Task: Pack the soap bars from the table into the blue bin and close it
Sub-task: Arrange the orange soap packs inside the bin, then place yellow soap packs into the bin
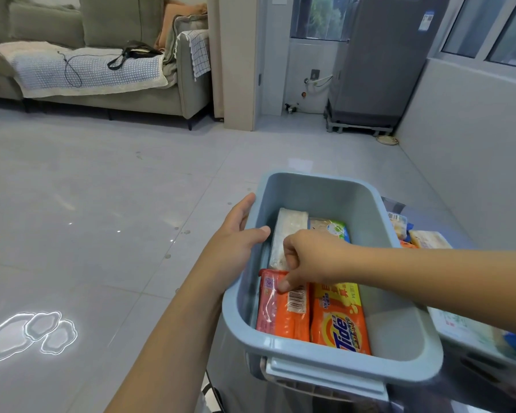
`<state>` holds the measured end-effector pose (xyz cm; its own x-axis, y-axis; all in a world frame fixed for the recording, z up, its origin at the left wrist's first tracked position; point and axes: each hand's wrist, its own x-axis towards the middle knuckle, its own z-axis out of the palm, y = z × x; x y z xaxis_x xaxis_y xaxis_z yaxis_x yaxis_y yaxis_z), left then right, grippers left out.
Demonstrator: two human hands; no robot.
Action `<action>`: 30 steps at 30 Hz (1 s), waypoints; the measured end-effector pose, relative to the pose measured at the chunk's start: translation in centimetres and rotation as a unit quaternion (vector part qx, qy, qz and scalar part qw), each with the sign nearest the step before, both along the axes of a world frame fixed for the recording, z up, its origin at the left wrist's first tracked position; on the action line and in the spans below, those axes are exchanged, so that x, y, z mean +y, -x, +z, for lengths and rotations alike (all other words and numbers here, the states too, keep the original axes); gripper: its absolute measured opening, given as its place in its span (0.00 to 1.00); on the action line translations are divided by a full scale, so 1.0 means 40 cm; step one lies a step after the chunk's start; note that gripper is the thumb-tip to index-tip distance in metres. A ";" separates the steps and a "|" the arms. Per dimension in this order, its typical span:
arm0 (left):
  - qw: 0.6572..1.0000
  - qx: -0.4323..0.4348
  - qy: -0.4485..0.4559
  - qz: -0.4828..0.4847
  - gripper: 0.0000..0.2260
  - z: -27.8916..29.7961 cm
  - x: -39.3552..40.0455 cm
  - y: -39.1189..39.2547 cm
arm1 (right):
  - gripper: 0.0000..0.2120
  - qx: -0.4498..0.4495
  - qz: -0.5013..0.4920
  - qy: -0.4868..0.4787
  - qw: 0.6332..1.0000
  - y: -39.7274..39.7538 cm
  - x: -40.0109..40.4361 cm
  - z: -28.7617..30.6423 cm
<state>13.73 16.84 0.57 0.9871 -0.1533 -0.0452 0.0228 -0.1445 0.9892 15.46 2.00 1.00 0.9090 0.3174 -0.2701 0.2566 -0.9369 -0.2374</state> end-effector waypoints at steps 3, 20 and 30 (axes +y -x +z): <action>1.000 -0.005 -0.007 0.003 0.25 0.002 0.001 0.004 | 0.24 -0.009 -0.002 0.035 0.999 -0.004 -0.012 0.005; 0.971 -0.139 -0.193 0.016 0.23 0.059 -0.016 0.072 | 0.11 -0.109 -0.050 -0.250 0.961 0.148 -0.116 0.102; 0.984 -0.143 -0.081 -0.066 0.13 0.151 -0.216 0.135 | 0.04 -0.210 -0.152 -0.345 0.902 0.273 -0.316 0.128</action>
